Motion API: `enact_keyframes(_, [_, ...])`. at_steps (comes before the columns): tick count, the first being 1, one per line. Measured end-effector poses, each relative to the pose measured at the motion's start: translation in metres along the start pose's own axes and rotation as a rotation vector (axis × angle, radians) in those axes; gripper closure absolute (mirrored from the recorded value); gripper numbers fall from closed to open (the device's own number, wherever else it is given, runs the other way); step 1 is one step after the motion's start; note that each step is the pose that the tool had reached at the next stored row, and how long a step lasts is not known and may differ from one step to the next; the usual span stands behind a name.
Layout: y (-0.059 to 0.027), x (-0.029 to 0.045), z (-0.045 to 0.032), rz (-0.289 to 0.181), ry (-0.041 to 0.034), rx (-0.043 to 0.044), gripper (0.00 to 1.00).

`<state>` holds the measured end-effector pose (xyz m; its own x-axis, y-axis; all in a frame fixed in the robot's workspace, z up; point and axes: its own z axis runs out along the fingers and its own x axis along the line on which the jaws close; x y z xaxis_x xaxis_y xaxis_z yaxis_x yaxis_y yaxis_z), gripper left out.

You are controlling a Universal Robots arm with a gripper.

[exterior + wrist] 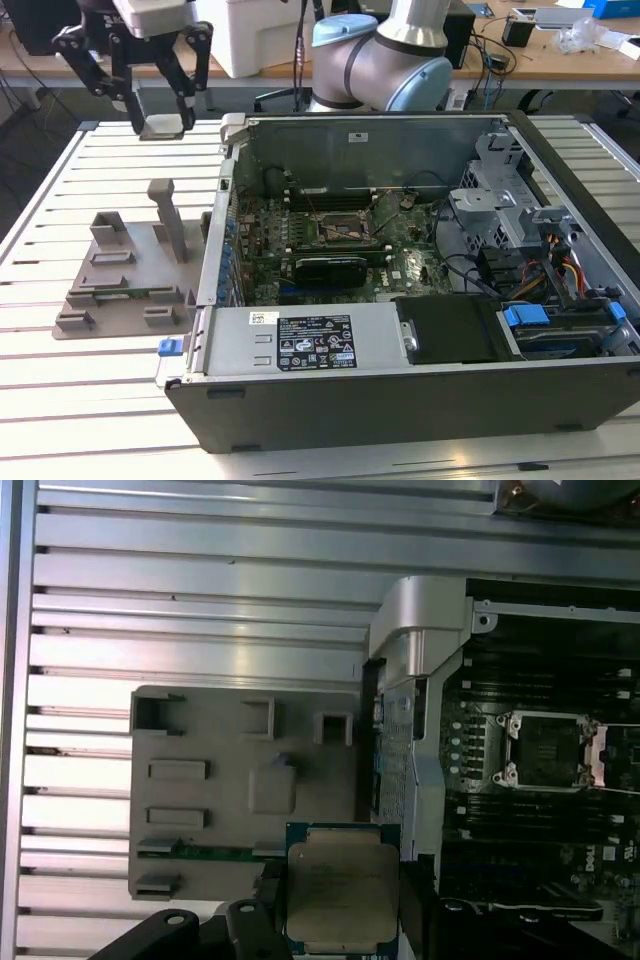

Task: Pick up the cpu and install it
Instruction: 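Pick up the cpu and move it towards the insertion slot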

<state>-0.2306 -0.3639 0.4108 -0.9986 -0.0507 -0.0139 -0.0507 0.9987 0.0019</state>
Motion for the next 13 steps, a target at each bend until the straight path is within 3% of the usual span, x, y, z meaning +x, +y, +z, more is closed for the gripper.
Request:
enact_keyframes(1, [0.0,-0.0056,0.0008,0.0,0.0008,-0.0001,0.46])
enact_keyframes(2, [-0.0001,-0.018,0.0023,0.0,0.0024,0.0001,0.46])
enact_keyframes(7, [0.0001,-0.0498,0.0069,0.0,0.0049,0.0007,0.46])
enact_keyframes(13, [0.0009,-0.0718,0.0108,0.0,0.0067,0.0022,0.46])
